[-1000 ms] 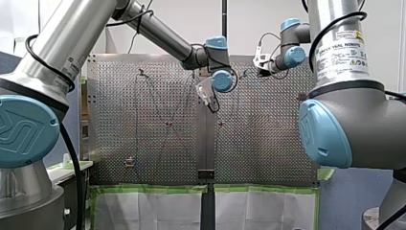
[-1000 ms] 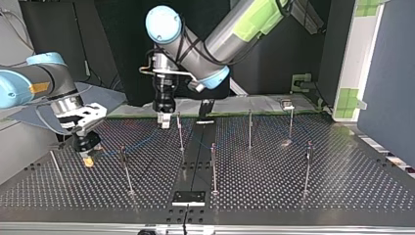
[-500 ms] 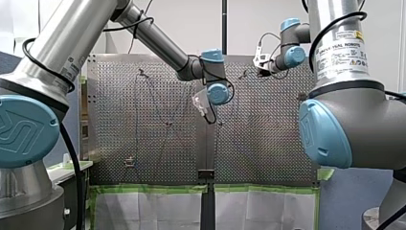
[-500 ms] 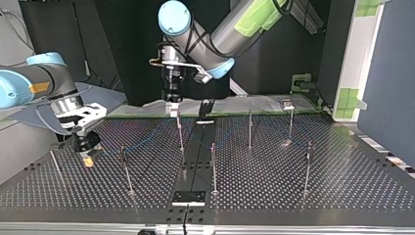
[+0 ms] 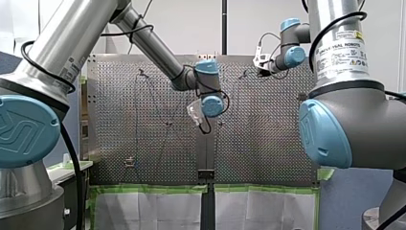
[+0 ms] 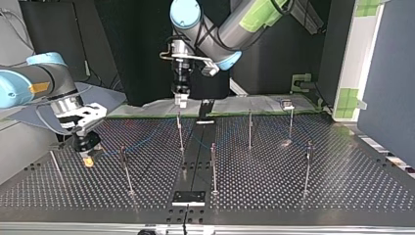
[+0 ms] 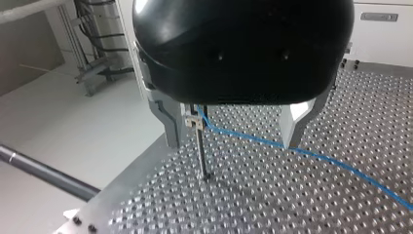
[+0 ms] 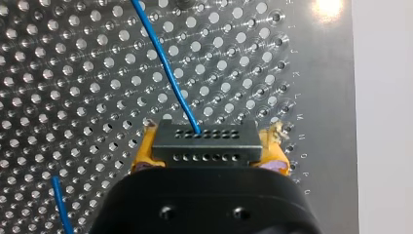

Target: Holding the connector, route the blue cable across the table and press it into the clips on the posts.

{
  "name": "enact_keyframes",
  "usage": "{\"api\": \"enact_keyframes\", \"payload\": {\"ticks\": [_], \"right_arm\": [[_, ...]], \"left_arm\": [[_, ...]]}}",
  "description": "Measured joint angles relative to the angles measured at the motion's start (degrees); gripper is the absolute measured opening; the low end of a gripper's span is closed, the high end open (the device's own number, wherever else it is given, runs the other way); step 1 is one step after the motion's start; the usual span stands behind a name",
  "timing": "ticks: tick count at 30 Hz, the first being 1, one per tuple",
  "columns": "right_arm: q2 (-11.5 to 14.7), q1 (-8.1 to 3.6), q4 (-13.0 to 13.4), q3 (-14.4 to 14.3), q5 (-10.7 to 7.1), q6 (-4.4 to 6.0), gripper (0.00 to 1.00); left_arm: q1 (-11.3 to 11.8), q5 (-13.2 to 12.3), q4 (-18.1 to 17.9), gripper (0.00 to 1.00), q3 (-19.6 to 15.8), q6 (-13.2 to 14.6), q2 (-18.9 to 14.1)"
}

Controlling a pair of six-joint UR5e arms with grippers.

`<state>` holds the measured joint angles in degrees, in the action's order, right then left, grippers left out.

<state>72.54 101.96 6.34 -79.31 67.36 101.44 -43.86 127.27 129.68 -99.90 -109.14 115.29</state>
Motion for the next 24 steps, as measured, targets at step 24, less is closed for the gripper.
{"api": "enact_keyframes", "payload": {"ticks": [24], "right_arm": [[0.0, 0.0, 0.0, 0.0, 0.0, 0.0, 0.0]], "left_arm": [[-0.03, 3.21, -12.34, 1.0, -12.35, -1.43, -0.06]]}}
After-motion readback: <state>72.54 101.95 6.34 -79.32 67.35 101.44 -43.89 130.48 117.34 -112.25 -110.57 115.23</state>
